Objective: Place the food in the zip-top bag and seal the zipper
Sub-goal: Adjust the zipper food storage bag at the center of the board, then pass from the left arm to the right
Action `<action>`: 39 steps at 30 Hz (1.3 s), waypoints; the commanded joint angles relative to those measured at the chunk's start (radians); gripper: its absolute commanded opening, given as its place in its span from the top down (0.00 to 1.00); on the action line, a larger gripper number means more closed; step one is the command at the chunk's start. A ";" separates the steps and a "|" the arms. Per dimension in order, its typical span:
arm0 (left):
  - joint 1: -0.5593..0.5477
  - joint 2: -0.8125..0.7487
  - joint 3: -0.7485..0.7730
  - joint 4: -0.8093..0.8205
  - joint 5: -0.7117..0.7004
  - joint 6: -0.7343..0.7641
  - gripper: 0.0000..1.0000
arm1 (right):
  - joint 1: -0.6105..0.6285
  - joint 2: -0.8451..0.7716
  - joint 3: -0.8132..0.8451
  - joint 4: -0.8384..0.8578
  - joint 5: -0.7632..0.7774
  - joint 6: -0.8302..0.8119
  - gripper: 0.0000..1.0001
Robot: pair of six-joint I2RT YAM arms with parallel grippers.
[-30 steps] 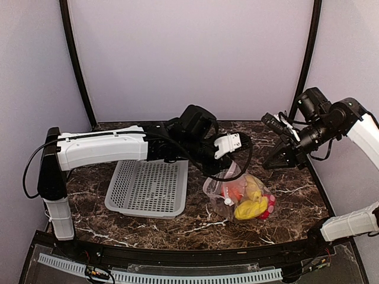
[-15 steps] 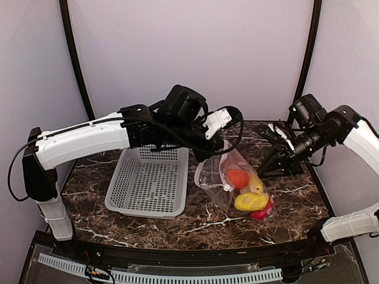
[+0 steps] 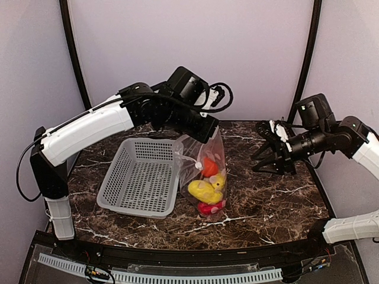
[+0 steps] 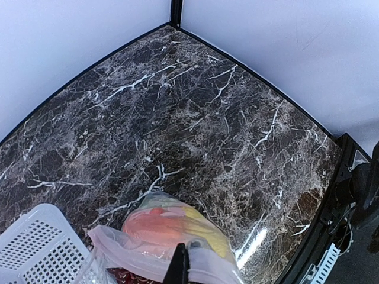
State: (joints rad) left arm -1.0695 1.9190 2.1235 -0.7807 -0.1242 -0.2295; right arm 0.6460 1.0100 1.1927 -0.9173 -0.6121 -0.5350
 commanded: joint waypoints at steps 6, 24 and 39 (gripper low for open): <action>0.046 -0.015 -0.033 0.033 -0.046 -0.167 0.99 | 0.187 0.102 -0.043 0.370 0.192 0.061 0.65; 0.098 -0.130 -0.275 0.231 -0.027 -0.275 0.99 | 0.440 0.348 -0.050 0.654 0.750 0.047 0.59; 0.110 -0.174 -0.353 0.274 -0.034 -0.272 0.99 | 0.451 0.384 -0.001 0.657 0.728 0.086 0.79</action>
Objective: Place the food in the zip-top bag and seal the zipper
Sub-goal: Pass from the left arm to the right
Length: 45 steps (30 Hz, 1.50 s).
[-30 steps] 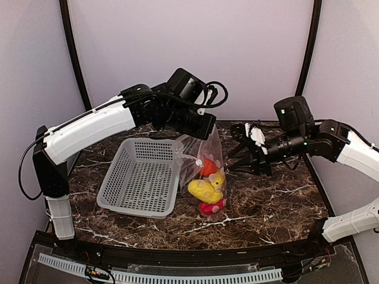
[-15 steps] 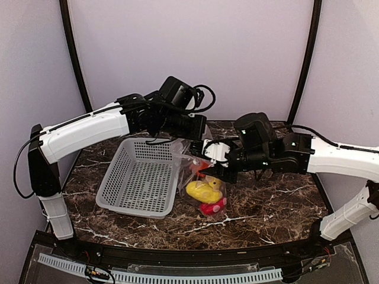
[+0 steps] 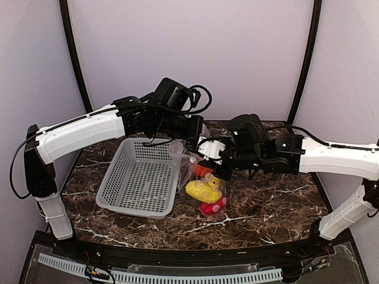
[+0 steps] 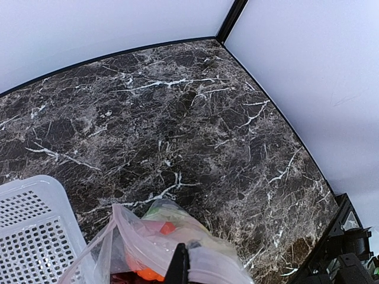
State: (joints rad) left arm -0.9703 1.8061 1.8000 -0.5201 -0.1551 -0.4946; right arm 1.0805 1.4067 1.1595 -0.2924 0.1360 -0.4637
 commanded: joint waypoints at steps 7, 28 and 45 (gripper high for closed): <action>0.014 -0.064 -0.040 0.024 0.000 -0.007 0.99 | 0.025 0.013 0.042 0.079 0.013 0.014 0.80; 0.035 -0.138 -0.140 0.064 -0.009 0.047 0.91 | -0.043 -0.045 0.149 -0.076 -0.200 0.042 1.00; -0.010 -0.545 -0.529 0.332 0.255 0.523 0.34 | -0.208 -0.234 0.230 -0.500 -0.421 -0.184 1.00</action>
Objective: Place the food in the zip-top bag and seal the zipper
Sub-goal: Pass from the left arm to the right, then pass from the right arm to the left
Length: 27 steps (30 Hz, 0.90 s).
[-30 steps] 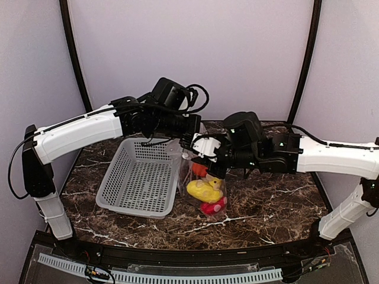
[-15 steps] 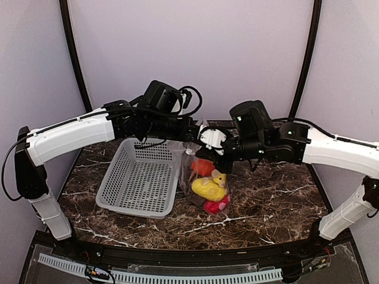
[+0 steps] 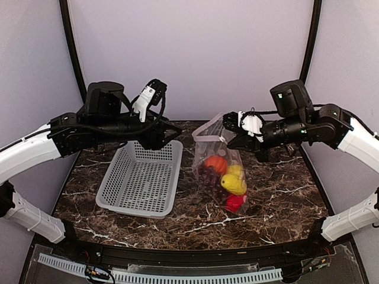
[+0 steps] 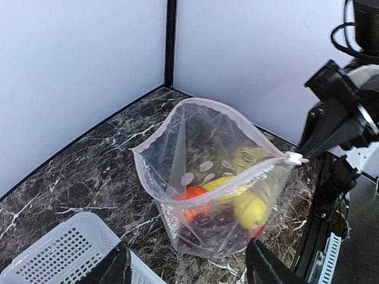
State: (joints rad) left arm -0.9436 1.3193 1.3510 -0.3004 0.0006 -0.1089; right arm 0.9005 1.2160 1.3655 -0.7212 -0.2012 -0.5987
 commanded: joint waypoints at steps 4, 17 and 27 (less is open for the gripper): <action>-0.092 -0.005 -0.030 0.062 0.128 0.291 0.31 | -0.053 -0.070 0.051 -0.144 -0.130 -0.093 1.00; -0.164 0.318 0.287 -0.094 0.144 0.574 0.32 | -0.080 -0.101 0.041 -0.231 -0.270 -0.099 1.00; -0.164 0.462 0.442 -0.293 0.252 0.606 0.58 | -0.094 -0.120 0.046 -0.233 -0.263 -0.098 1.00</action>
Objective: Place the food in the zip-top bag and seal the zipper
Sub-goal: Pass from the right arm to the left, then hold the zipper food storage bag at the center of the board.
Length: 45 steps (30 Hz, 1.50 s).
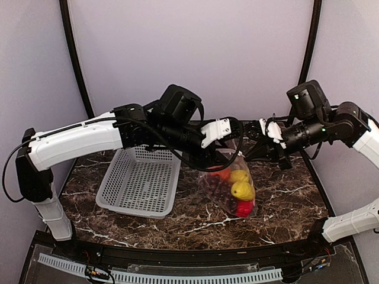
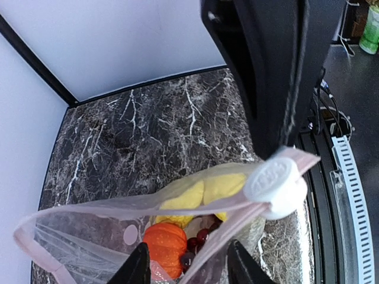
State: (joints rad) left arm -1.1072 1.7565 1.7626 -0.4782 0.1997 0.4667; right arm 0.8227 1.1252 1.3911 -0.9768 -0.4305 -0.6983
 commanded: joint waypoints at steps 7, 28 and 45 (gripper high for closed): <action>0.000 0.027 0.036 -0.021 0.070 -0.041 0.96 | -0.031 -0.031 -0.012 0.064 0.016 0.036 1.00; 0.000 -0.006 -0.041 0.190 -0.012 -0.401 0.99 | -0.077 -0.032 -0.058 0.226 0.130 0.206 0.86; 0.000 -0.022 -0.061 0.201 -0.043 -0.407 0.99 | -0.097 -0.033 -0.055 0.242 0.141 0.219 1.00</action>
State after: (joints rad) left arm -1.1072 1.8023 1.7123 -0.3222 0.1631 0.0696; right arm 0.7334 1.1015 1.3281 -0.7628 -0.2878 -0.4835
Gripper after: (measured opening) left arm 0.011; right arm 0.006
